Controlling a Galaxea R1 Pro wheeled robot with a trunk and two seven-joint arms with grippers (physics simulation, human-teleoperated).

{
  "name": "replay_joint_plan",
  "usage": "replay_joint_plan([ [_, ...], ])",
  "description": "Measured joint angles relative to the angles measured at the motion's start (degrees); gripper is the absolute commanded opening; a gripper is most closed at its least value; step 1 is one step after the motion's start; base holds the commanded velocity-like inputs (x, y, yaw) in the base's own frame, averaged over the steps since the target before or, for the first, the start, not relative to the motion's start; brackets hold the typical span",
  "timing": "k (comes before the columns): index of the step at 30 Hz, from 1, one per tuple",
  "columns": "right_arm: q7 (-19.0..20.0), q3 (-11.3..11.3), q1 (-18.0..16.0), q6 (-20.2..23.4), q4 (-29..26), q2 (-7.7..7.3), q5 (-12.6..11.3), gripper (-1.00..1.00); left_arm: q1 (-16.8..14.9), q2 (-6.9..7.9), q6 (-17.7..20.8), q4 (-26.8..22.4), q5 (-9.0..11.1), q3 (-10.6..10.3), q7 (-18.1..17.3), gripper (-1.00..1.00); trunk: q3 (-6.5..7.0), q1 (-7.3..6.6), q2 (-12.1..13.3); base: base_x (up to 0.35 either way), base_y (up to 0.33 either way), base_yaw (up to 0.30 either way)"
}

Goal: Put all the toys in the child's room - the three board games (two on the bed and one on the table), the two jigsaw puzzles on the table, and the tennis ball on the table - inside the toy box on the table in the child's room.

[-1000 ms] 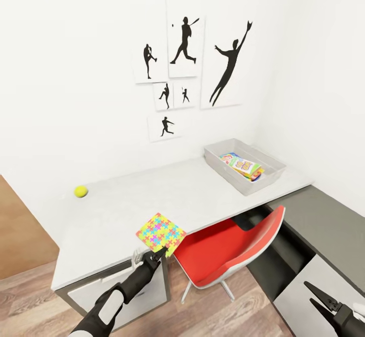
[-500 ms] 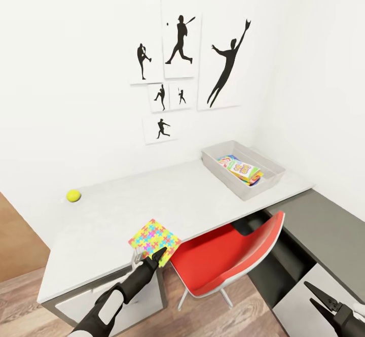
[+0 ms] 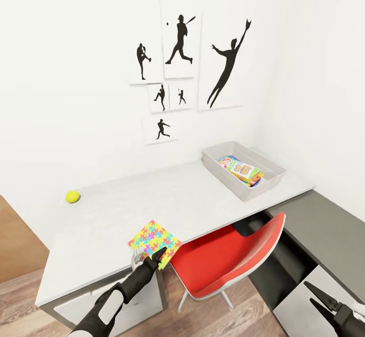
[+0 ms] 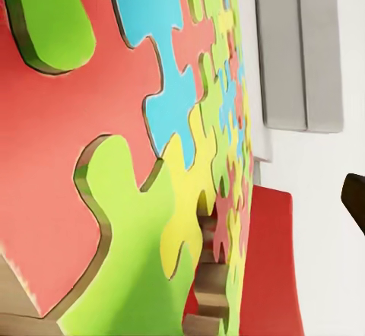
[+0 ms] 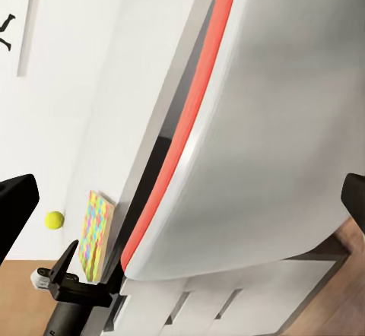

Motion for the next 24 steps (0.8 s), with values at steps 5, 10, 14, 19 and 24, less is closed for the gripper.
replay_joint_plan([
  [5, 0.0, 0.0, -0.06, 0.0, 0.0, -0.01, 0.0, 1.0, 0.0, -0.05, 0.0, 0.0, -0.01, 0.0, -0.04, 1.0, 0.0, 0.0, 0.0, 0.0, 0.0, 0.0],
  [10, 0.0, 0.0, -0.03, 0.0, 0.0, -0.01, 0.0, 1.0, 0.0, 0.0, 0.0, 0.0, 0.0, 0.0, -0.06, 1.0, 0.0, 0.0, 0.0, 0.0, 0.0, 0.0],
  [14, 0.0, 0.0, -0.07, 0.0, 0.0, -0.01, 0.0, 1.0, 0.0, 0.01, -0.04, 0.0, 0.05, 0.0, -0.06, 1.0, 0.0, 0.0, 0.0, 0.0, 0.0, 0.0],
  [19, 0.0, 0.0, -0.06, 0.0, 0.0, -0.02, 0.0, 1.0, 0.02, 0.01, -0.08, 0.0, 0.05, -0.05, -0.06, 1.0, 0.0, 0.0, 0.0, 0.0, 0.0, 0.0],
  [24, 0.0, 0.0, -0.08, 0.0, 0.0, -0.02, 0.0, 1.0, 0.01, 0.01, -0.09, 0.0, 0.04, -0.02, -0.05, -1.0, 0.0, 0.0, 0.0, 0.0, 0.0, 0.0],
])
